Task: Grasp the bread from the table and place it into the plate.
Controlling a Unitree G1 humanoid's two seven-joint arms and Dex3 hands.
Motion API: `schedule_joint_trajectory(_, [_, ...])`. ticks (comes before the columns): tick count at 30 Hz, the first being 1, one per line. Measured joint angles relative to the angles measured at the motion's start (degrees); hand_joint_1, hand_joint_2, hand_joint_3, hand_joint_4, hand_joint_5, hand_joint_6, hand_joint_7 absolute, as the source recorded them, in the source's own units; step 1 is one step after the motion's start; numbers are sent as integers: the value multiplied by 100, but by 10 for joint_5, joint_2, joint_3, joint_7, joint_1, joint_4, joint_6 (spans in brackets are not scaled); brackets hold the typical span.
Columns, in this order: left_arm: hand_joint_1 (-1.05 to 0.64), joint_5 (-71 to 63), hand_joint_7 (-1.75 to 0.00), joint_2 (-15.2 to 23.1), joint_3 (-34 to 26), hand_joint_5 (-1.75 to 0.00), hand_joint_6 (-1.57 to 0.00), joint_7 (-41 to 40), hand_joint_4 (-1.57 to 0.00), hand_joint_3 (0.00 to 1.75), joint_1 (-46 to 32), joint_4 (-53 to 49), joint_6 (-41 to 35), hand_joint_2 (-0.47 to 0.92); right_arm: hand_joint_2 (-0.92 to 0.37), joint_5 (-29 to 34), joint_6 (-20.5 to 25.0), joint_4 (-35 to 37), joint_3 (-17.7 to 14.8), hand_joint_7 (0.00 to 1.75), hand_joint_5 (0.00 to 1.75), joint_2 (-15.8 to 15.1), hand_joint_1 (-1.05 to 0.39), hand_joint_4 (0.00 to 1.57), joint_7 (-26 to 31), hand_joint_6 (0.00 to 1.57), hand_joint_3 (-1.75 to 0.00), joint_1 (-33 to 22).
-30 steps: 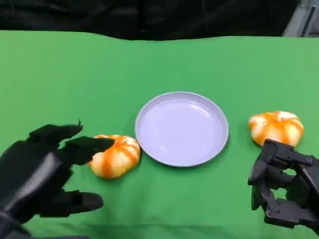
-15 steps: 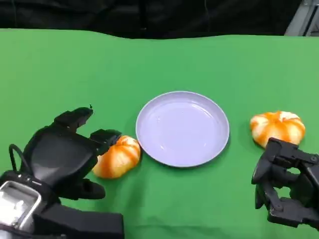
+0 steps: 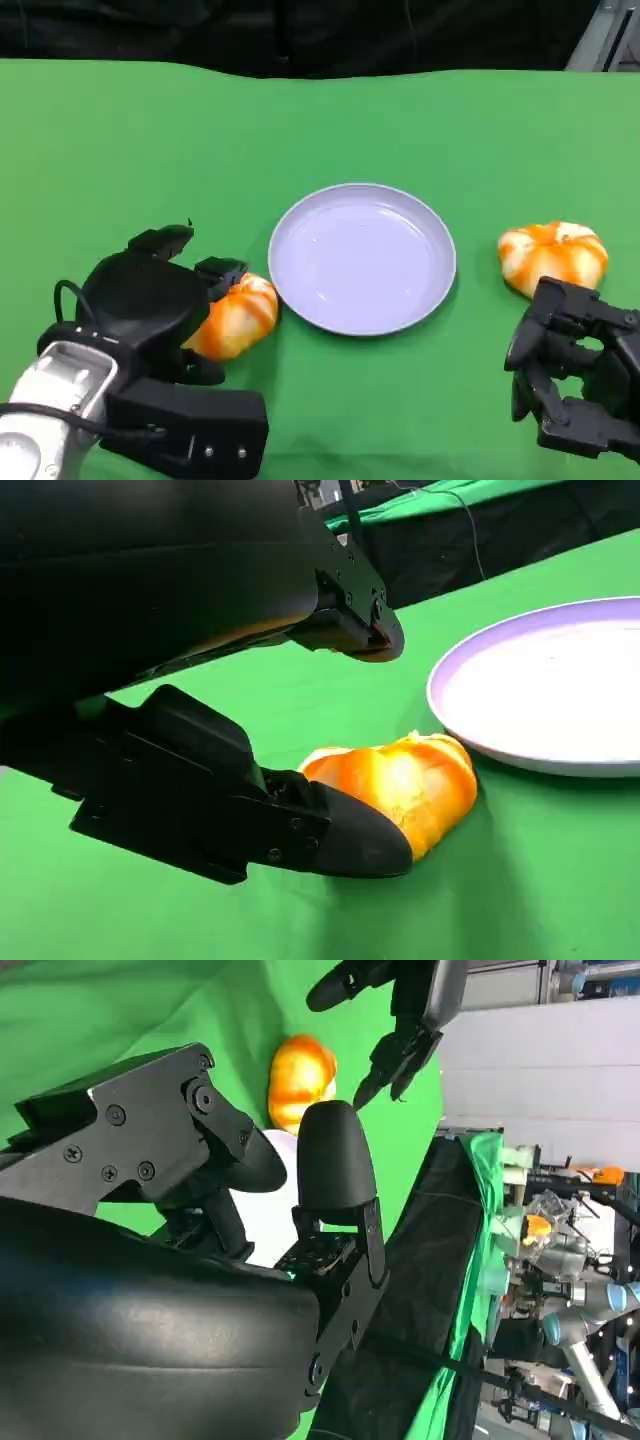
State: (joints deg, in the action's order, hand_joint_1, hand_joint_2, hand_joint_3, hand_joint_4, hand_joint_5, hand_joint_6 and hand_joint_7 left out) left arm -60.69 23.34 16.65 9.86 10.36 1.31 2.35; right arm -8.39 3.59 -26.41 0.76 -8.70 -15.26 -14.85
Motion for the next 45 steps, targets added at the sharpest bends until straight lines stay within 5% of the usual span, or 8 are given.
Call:
schedule_joint_trajectory(20, [-84,63,-1,-54,71,-2,-40,-87,-19,29,128,-270,-9,92,-68,-3,6,-15,0,159,175,0,-4,79,-2,63,-107,-10])
schedule_joint_trajectory(45, [-81,114,0,-61,105,-1,-40,-110,-22,41,157,-350,-20,92,-68,-7,4,-16,-1,156,175,0,-5,78,-10,65,-105,-11])
